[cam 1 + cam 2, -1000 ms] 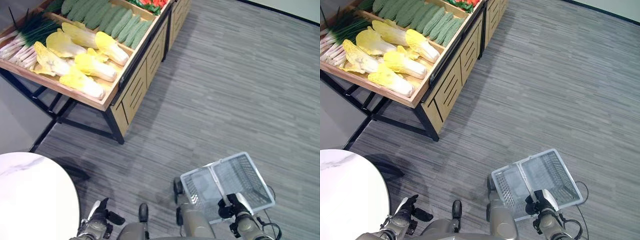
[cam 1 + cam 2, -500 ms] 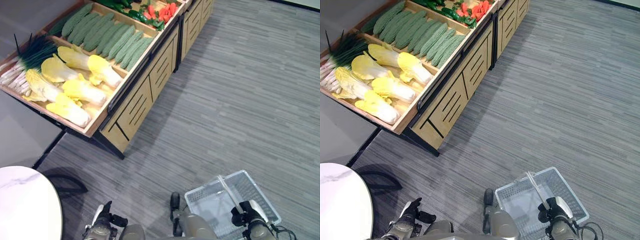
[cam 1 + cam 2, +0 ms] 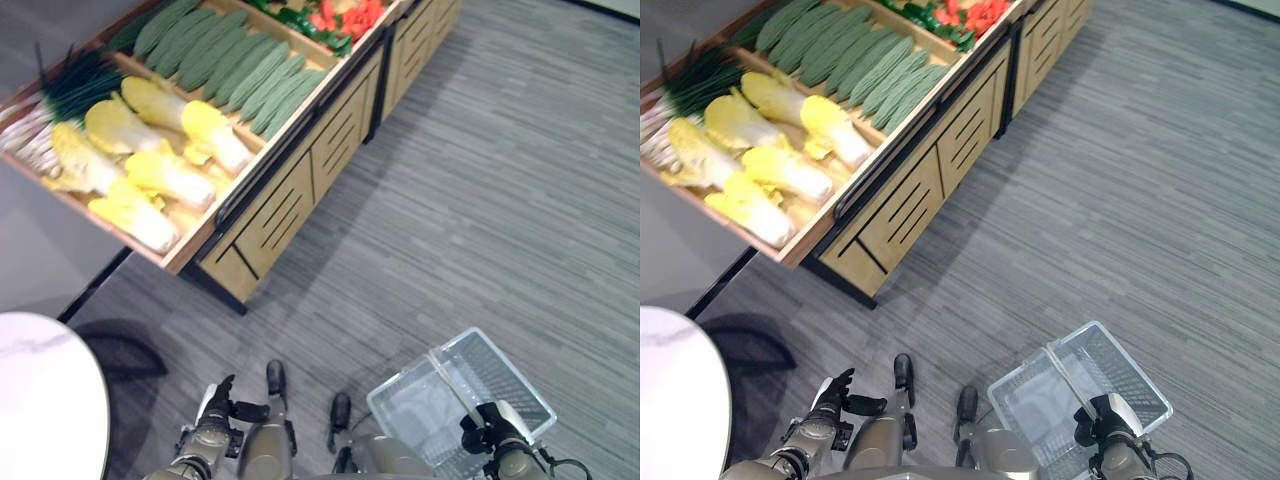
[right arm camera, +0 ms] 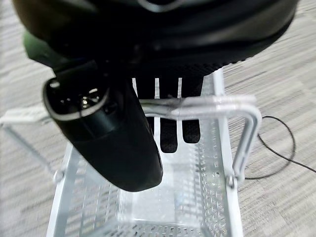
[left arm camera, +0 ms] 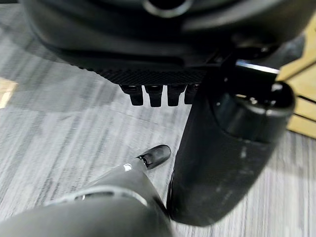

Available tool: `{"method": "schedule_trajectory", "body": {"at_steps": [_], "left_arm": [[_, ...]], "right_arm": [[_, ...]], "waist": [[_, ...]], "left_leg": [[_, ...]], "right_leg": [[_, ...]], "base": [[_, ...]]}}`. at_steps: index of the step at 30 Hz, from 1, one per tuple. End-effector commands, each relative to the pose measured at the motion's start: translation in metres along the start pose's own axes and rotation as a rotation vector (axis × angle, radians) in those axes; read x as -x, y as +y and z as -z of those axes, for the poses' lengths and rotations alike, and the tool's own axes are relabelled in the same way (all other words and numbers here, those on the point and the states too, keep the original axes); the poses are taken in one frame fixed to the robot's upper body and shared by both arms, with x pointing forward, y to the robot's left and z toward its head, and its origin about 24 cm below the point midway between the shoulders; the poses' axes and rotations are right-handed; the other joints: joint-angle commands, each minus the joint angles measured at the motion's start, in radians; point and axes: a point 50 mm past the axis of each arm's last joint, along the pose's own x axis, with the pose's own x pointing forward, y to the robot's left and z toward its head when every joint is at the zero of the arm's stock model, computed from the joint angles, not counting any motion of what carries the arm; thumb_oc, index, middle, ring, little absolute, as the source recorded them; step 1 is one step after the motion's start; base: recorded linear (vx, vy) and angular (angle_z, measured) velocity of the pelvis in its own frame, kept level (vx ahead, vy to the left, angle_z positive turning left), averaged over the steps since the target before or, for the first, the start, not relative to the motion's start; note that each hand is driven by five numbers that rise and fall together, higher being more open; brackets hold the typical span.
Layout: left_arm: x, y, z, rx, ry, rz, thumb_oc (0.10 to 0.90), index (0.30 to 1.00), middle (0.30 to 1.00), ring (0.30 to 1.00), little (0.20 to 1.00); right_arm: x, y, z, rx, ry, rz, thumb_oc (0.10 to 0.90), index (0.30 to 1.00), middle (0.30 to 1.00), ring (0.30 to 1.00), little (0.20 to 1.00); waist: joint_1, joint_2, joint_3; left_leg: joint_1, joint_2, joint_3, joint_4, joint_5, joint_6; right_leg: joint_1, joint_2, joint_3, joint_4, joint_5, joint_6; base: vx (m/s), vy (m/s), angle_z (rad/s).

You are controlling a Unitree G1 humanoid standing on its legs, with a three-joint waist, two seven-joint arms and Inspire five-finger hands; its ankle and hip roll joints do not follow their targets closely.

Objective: Get the vegetables into the basket

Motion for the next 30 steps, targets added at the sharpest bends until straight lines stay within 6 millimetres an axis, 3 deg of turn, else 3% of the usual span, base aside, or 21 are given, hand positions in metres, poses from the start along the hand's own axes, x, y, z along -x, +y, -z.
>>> {"method": "schedule_trajectory", "body": {"at_steps": [1,7,9,10,13,16,20,23,26,28,30], "left_arm": [[0.007,0.008,0.033,-0.069,0.098,-0.027,0.9,1.0,1.0,1.0,1.0],[0.004,0.019,0.028,-0.047,0.086,-0.056,0.9,1.0,1.0,1.0,1.0],[0.003,0.024,0.025,-0.035,0.074,-0.073,0.9,1.0,1.0,1.0,1.0],[0.002,0.029,0.023,-0.039,0.067,-0.086,0.9,1.0,1.0,1.0,1.0],[0.002,0.034,0.023,-0.049,0.068,-0.093,0.9,1.0,1.0,1.0,1.0],[0.001,0.037,0.021,-0.049,0.064,-0.102,0.9,1.0,1.0,1.0,1.0],[0.001,0.034,0.022,-0.073,0.064,-0.078,0.9,1.0,1.0,1.0,1.0],[0.004,0.031,0.032,-0.068,0.103,-0.061,0.9,1.0,1.0,1.0,1.0],[0.008,0.029,0.044,-0.023,0.148,-0.06,0.9,1.0,1.0,1.0,1.0],[0.012,0.025,0.055,-0.013,0.186,-0.052,0.9,1.0,1.0,1.0,1.0],[0.014,0.025,0.063,0.018,0.216,-0.066,0.9,1.0,1.0,1.0,1.0]], "right_arm": [[0.002,-0.022,0.023,0.017,0.057,0.083,0.4,0.3,0.3,0.3,0.3],[-0.001,-0.015,0.011,0.051,0.038,0.041,0.4,0.3,0.3,0.3,0.3],[-0.003,-0.013,0.004,0.05,0.02,0.035,0.4,0.3,0.3,0.3,0.3],[-0.005,-0.013,-0.006,0.045,-0.012,0.036,0.4,0.3,0.3,0.3,0.3],[-0.005,-0.013,-0.01,0.036,-0.03,0.037,0.4,0.3,0.3,0.3,0.3],[-0.006,-0.013,-0.013,0.017,-0.041,0.042,0.4,0.3,0.3,0.3,0.3],[-0.006,-0.009,-0.017,-0.009,-0.04,0.032,0.4,0.3,0.3,0.3,0.3],[-0.006,-0.004,-0.018,-0.019,-0.035,0.009,0.4,0.3,0.3,0.3,0.3],[-0.003,-0.002,-0.01,-0.007,-0.01,-0.009,0.4,0.3,0.3,0.3,0.3],[-0.002,-0.001,-0.006,0.012,-0.009,-0.022,0.4,0.3,0.3,0.3,0.3],[-0.003,-0.007,-0.007,0.043,-0.029,-0.013,0.4,0.3,0.3,0.3,0.3]], "waist": [[0.021,-0.019,-0.021],[0.041,-0.052,-0.037],[0.052,-0.059,-0.037],[0.053,-0.063,-0.032],[0.048,-0.054,-0.022],[0.036,-0.049,-0.021],[0.013,-0.039,-0.016],[-0.025,-0.057,-0.022],[-0.034,-0.059,-0.038],[-0.029,-0.055,-0.059],[-0.023,-0.036,-0.072]], "left_leg": [[0.013,-0.032,0.045,0.05,-0.05,0.065],[0.027,-0.061,0.08,0.073,-0.114,0.103],[0.035,-0.071,0.086,0.067,-0.125,0.115],[0.054,-0.079,0.084,0.054,-0.13,0.124],[0.097,-0.088,0.065,0.025,-0.134,0.137],[0.122,-0.094,0.032,0.006,-0.139,0.136],[0.168,-0.091,-0.012,0.027,-0.176,0.129],[0.235,-0.083,-0.112,0.072,-0.256,0.107],[0.294,-0.062,-0.179,0.074,-0.29,0.086],[0.319,-0.019,-0.197,0.079,-0.278,0.061],[0.297,0.044,-0.226,0.081,-0.211,0.028]], "right_leg": [[0.009,-0.181,0.081,0.082,-0.07,0.17],[-0.002,-0.242,0.107,0.094,-0.041,0.221],[-0.024,-0.258,0.104,0.145,-0.021,0.236],[-0.06,-0.265,0.104,0.227,0.016,0.247],[-0.106,-0.257,0.118,0.344,0.056,0.249],[-0.15,-0.237,0.154,0.357,0.074,0.238],[-0.199,-0.214,0.2,0.283,0.047,0.226],[-0.264,-0.234,0.256,0.11,0.109,0.252],[-0.271,-0.232,0.268,0.113,0.123,0.257],[-0.248,-0.216,0.233,0.123,0.112,0.237],[-0.237,-0.176,0.199,0.157,0.066,0.205]], "base": [[0.18,0.289,-0.39],[0.11,0.175,-0.23],[0.1,0.183,-0.03],[0.11,0.177,-0.16],[0.13,0.125,-0.03],[0.16,0.029,0.46],[0.23,-0.061,0.64],[0.45,-0.3,0.88],[0.39,-0.381,1.52],[0.31,-0.596,0.75],[0.11,-0.534,0.56]]}}
